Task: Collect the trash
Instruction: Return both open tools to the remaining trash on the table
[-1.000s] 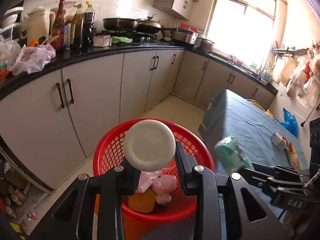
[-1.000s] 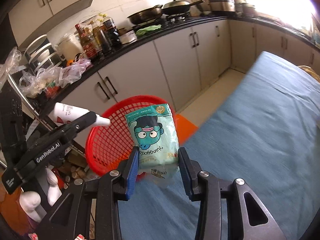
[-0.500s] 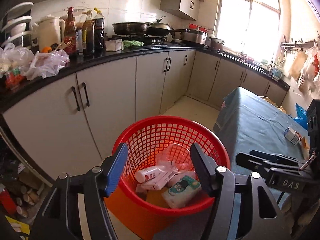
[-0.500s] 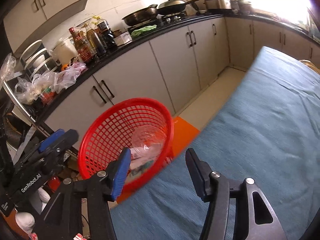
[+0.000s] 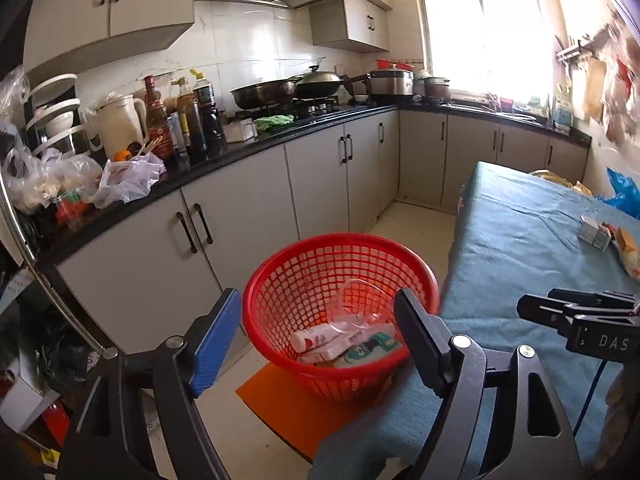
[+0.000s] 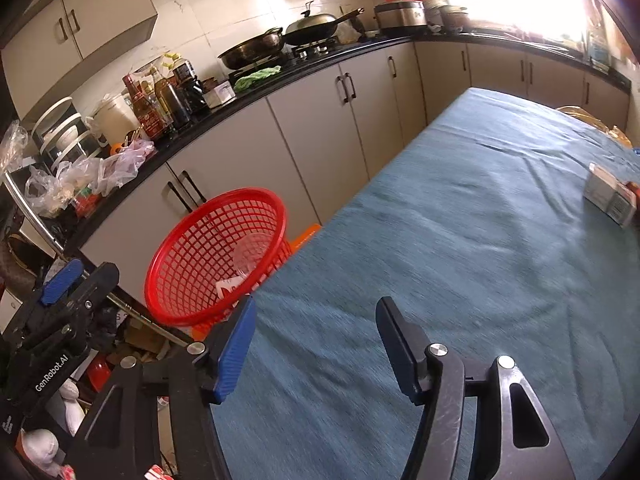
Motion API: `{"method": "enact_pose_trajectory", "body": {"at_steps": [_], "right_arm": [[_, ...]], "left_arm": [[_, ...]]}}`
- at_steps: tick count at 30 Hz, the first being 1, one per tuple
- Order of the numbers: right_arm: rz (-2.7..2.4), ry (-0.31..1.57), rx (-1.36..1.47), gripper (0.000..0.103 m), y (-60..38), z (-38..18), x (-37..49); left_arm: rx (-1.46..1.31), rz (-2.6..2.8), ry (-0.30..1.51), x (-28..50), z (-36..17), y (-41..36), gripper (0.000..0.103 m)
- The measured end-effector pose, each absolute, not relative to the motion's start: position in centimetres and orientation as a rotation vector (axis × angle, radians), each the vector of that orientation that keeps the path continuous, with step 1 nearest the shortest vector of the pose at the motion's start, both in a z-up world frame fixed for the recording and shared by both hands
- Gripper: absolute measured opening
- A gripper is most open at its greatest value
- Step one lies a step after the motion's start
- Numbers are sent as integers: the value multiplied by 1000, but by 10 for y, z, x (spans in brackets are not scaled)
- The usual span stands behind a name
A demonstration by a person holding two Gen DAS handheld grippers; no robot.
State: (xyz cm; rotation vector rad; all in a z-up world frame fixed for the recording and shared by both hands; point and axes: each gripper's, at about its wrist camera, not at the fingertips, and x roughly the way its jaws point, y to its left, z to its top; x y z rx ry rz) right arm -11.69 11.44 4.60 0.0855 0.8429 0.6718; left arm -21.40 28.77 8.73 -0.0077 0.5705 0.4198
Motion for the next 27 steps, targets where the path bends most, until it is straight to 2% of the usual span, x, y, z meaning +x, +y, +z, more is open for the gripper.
{"method": "enact_pose_trajectory", "body": {"at_steps": [18, 27], "right_arm": [[502, 803, 30, 73, 20, 46, -153], [428, 813, 13, 75, -5, 42, -157]], "left_arm": [[73, 331, 610, -225, 85, 220, 78], [4, 181, 708, -221, 75, 204, 78]]}}
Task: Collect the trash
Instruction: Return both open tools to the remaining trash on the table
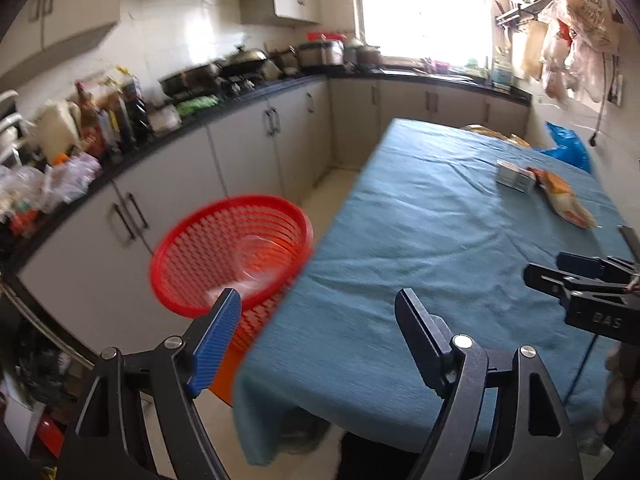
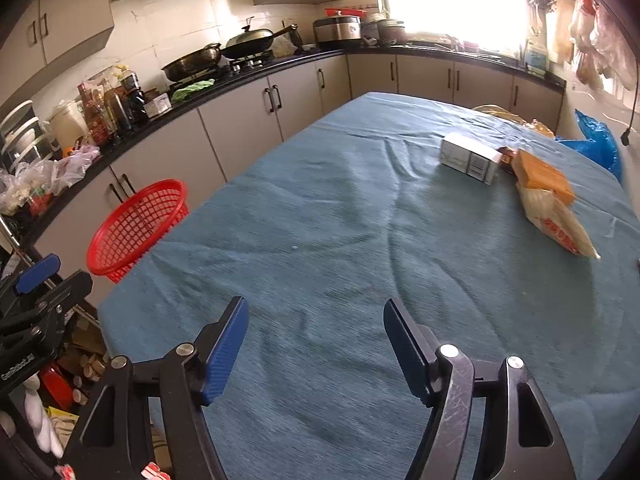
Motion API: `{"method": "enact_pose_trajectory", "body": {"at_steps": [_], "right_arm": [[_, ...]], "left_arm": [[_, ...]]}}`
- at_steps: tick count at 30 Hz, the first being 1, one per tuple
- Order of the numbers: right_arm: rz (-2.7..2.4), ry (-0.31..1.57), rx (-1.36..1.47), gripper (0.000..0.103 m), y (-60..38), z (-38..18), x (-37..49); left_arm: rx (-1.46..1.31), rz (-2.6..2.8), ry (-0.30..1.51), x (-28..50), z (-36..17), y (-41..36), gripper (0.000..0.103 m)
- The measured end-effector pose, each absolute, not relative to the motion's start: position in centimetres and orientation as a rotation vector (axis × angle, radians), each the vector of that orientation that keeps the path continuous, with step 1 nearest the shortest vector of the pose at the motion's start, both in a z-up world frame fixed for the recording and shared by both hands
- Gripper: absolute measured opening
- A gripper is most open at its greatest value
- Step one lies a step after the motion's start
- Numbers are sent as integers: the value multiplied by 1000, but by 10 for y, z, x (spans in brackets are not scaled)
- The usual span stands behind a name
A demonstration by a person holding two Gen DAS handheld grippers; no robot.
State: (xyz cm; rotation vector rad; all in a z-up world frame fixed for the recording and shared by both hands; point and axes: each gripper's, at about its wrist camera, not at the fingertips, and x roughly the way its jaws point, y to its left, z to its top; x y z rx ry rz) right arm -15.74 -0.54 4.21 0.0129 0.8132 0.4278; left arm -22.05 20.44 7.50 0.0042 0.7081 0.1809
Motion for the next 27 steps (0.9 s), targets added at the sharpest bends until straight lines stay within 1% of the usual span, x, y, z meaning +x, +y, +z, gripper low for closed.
{"method": "enact_pose_trajectory", "body": {"at_steps": [5, 17, 24, 27], "right_arm": [[383, 827, -24, 77, -11, 41, -158], [360, 863, -7, 79, -28, 31, -150], [326, 856, 34, 79, -60, 29, -145], [250, 841, 64, 81, -96, 34, -136]], "left_arm": [[-48, 122, 785, -216, 68, 203, 78], [-29, 105, 844, -207, 57, 193, 78], [-42, 32, 824, -203, 59, 183, 78], [-52, -28, 789, -202, 60, 177, 78]]}}
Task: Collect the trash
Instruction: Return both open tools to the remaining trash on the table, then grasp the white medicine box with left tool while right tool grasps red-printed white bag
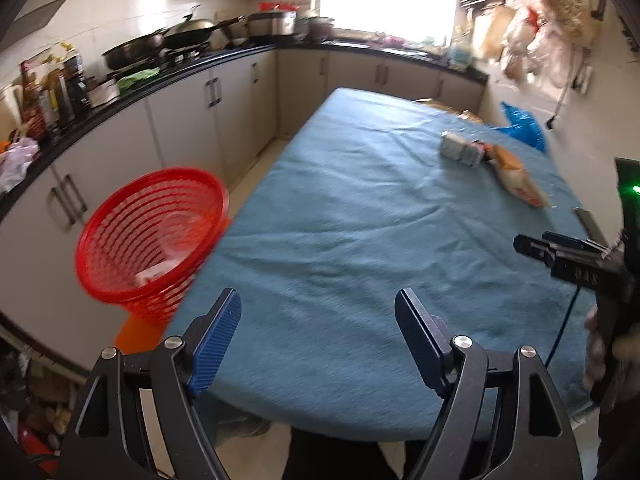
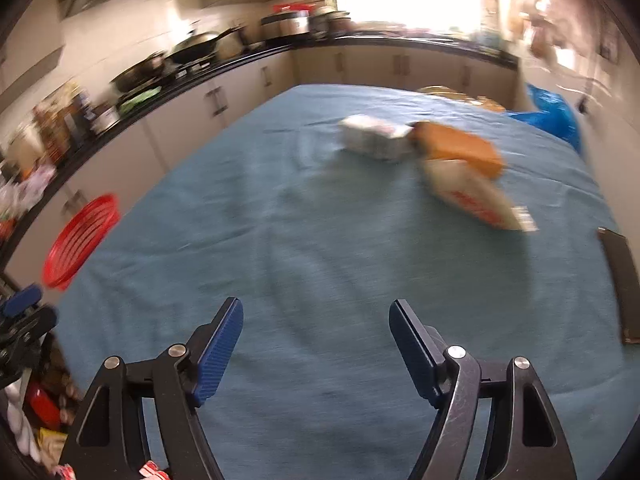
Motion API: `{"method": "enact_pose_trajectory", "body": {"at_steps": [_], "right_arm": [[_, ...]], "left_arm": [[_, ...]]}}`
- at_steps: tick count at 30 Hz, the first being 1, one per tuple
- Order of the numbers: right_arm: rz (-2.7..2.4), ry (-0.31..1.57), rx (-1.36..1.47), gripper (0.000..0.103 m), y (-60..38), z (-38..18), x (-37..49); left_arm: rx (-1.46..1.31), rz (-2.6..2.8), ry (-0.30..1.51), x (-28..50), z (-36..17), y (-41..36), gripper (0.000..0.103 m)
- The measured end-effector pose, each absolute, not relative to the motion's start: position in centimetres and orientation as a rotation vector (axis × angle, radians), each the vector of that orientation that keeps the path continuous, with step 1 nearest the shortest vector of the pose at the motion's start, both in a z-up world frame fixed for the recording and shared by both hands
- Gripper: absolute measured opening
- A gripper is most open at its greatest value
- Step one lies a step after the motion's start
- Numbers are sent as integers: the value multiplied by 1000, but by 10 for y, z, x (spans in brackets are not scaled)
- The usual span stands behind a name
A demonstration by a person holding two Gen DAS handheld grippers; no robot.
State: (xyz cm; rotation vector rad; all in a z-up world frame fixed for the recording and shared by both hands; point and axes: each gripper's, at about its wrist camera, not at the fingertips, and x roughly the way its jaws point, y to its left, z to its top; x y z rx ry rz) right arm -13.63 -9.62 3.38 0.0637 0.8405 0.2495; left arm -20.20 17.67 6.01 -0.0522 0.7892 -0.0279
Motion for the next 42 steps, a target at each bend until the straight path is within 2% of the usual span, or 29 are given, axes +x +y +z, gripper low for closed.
{"method": "enact_pose_trajectory", "body": {"at_steps": [10, 17, 24, 29, 34, 38, 40, 42], "right_arm": [[82, 775, 253, 84, -199, 60, -66], [275, 834, 160, 84, -137, 69, 32], [279, 954, 72, 83, -94, 43, 115], [352, 1032, 97, 81, -85, 33, 106], [675, 1134, 290, 79, -80, 42, 45], [607, 966, 306, 85, -127, 68, -10], [467, 885, 308, 91, -161, 71, -24], [345, 842, 307, 92, -192, 64, -36]], "left_arm": [[-45, -117, 729, -183, 61, 155, 78], [-92, -123, 738, -166, 58, 151, 78], [-77, -105, 778, -158, 46, 156, 78], [-91, -95, 790, -152, 43, 164, 78], [-145, -140, 816, -142, 41, 163, 78], [-138, -182, 823, -137, 44, 149, 78], [-120, -199, 830, -131, 44, 138, 78], [-112, -216, 845, -123, 43, 128, 78]]}}
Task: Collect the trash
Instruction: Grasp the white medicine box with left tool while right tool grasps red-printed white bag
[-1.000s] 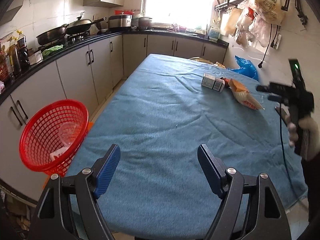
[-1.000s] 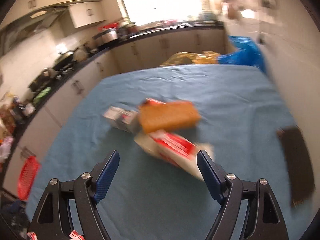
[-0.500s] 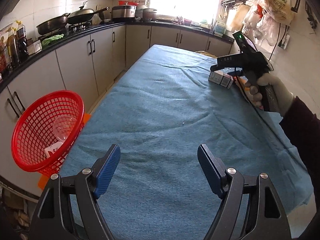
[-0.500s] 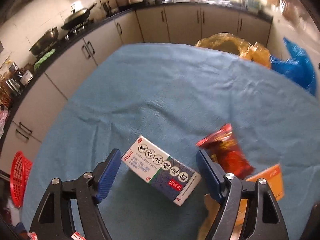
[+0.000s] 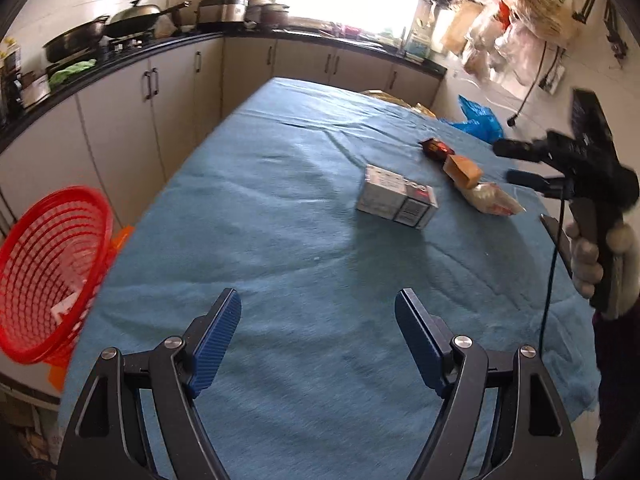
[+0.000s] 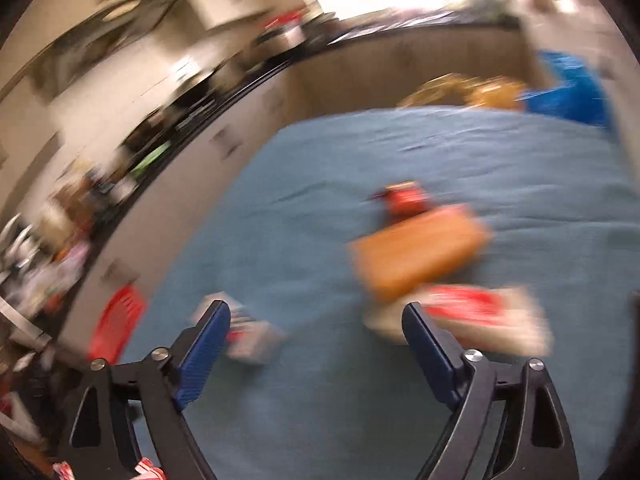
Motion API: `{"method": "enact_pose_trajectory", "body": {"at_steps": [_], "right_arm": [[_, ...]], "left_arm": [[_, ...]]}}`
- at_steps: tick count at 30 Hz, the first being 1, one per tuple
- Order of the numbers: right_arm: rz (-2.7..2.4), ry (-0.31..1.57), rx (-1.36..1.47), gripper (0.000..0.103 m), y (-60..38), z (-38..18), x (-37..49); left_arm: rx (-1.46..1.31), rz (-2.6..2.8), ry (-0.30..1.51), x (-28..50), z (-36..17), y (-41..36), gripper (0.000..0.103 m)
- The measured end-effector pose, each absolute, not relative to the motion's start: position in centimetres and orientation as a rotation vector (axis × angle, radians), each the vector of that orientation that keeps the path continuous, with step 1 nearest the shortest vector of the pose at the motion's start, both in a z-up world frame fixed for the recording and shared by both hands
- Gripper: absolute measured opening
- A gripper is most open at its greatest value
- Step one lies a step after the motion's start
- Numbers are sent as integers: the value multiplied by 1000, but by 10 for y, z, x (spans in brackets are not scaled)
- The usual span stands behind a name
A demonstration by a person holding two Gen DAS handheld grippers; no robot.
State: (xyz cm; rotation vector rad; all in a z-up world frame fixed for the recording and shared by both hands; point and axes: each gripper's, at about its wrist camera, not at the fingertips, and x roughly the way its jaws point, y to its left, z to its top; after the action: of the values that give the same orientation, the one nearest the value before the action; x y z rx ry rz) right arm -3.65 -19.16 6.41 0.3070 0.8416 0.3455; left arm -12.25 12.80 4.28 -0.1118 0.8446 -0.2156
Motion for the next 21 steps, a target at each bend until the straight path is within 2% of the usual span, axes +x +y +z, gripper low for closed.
{"method": "enact_pose_trajectory", "body": {"at_steps": [6, 13, 16, 21], "right_arm": [[191, 816, 411, 92, -249, 29, -26], [293, 874, 422, 92, -240, 10, -5], [351, 915, 384, 92, -230, 8, -11], [590, 988, 493, 92, -221, 1, -23]], "left_arm": [[-62, -260, 814, -81, 60, 94, 78], [-18, -356, 809, 0, 75, 51, 80], [35, -401, 869, 35, 63, 32, 80], [100, -527, 1050, 63, 29, 9, 80]]}}
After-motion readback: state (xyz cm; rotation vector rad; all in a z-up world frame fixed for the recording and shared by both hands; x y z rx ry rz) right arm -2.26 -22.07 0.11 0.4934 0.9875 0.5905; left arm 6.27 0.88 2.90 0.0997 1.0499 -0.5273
